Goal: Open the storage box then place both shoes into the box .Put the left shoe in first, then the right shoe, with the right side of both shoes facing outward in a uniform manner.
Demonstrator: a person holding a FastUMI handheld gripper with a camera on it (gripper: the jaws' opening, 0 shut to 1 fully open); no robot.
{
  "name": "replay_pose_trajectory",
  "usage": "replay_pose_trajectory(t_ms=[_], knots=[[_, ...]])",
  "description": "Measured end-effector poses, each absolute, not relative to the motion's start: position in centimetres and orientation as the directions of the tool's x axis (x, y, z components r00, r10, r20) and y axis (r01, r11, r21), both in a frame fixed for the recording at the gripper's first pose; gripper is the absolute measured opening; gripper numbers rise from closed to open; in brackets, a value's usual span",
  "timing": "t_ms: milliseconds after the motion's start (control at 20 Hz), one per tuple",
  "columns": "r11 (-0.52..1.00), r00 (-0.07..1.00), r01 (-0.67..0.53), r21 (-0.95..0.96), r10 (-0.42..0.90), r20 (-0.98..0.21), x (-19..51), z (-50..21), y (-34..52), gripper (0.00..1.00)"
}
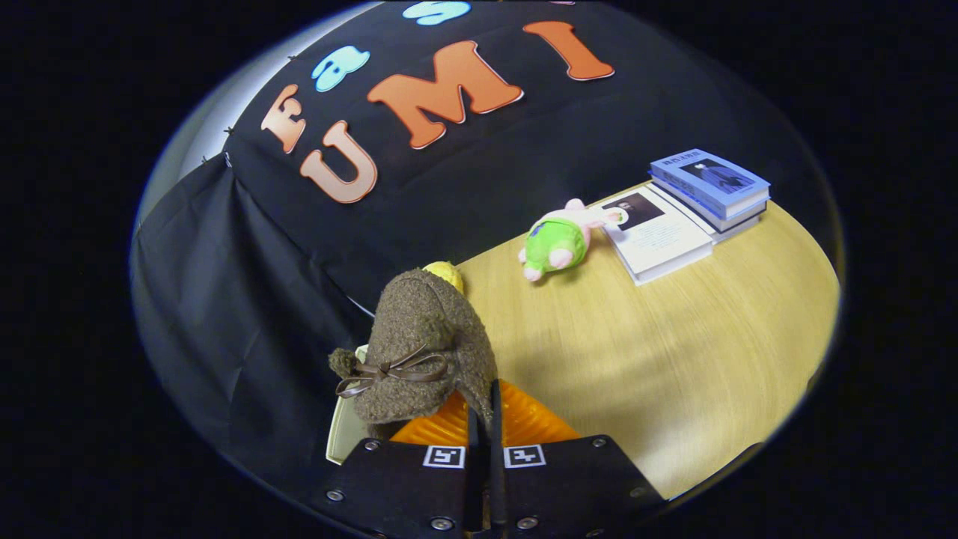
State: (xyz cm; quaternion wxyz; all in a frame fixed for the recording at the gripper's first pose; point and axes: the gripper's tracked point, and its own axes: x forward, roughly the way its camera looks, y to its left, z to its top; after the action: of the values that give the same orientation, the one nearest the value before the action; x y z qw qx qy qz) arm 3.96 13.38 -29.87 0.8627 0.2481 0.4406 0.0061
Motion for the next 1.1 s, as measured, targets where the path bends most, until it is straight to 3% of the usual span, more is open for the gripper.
replay_pose_trajectory(t_ms=[450,850,950,1100], knots=[[0.872,0.572,0.12,0.475,0.331,-0.75,5.4,-30.0,23.9,0.05],[0.905,0.523,0.148,0.4,0.272,-0.808,5.8,-33.9,26.1,0.05],[0.911,0.516,0.149,0.384,0.26,-0.816,5.6,-34.4,26.3,0.06],[0.917,0.485,0.153,0.367,0.254,-0.837,4.6,-34.8,26.6,0.18]])
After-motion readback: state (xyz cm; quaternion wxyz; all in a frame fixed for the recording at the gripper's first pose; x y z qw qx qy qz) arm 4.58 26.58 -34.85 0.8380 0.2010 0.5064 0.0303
